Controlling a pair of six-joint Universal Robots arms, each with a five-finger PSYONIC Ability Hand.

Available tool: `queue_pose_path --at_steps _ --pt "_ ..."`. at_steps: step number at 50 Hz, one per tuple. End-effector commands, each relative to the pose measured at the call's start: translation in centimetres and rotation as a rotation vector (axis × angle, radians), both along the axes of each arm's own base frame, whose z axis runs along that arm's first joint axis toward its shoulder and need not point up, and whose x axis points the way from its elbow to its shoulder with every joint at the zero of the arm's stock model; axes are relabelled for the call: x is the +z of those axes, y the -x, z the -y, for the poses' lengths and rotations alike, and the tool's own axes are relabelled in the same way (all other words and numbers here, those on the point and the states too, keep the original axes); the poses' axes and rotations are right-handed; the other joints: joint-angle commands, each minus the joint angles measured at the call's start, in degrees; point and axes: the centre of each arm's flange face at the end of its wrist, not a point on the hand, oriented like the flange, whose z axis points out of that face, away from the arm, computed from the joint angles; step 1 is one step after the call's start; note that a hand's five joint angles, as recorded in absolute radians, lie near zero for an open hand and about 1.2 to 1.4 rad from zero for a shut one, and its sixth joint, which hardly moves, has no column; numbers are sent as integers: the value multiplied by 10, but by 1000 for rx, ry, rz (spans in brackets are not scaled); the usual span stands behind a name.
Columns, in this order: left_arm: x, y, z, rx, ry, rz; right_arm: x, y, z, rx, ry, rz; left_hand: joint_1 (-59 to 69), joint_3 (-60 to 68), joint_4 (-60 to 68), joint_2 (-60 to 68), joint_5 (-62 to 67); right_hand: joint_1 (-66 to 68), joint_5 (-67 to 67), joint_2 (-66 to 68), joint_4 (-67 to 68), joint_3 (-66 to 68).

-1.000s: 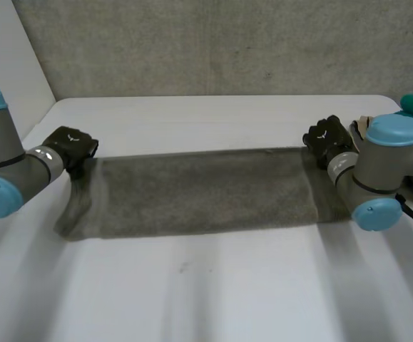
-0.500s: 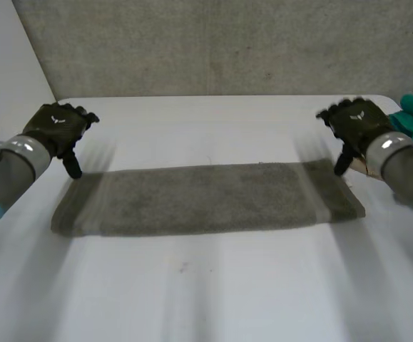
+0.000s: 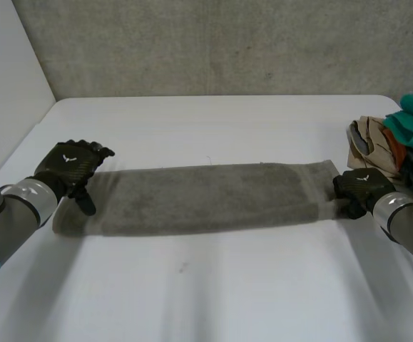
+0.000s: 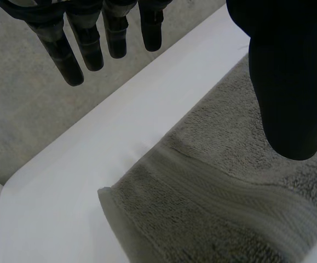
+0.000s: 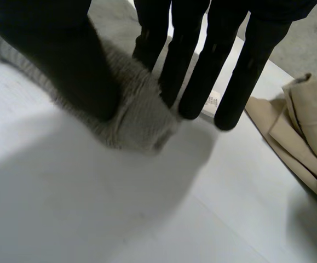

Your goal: Fold the laundry.

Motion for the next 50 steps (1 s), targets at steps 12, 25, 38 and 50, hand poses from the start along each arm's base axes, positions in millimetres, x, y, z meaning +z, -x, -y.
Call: queue_pose_path --at_steps 12,25,38,50 --pt "22 -1 -11 2 49 -9 45 107 17 -274 154 -233 -7 -17 -15 -17 -29 183 180 166 171 172" --pt "37 -12 -16 45 55 -73 114 -61 -24 211 598 -216 -7 -17 -15 -17 -29 183 180 166 171 172" --pt "32 -17 -27 52 24 -96 24 -228 -161 1015 658 -50 -7 -17 -15 -17 -29 183 180 166 171 172" --pt "34 -8 -33 19 25 -99 43 -221 -138 767 497 -49 -7 -17 -15 -17 -29 -517 -520 -534 -529 -528"
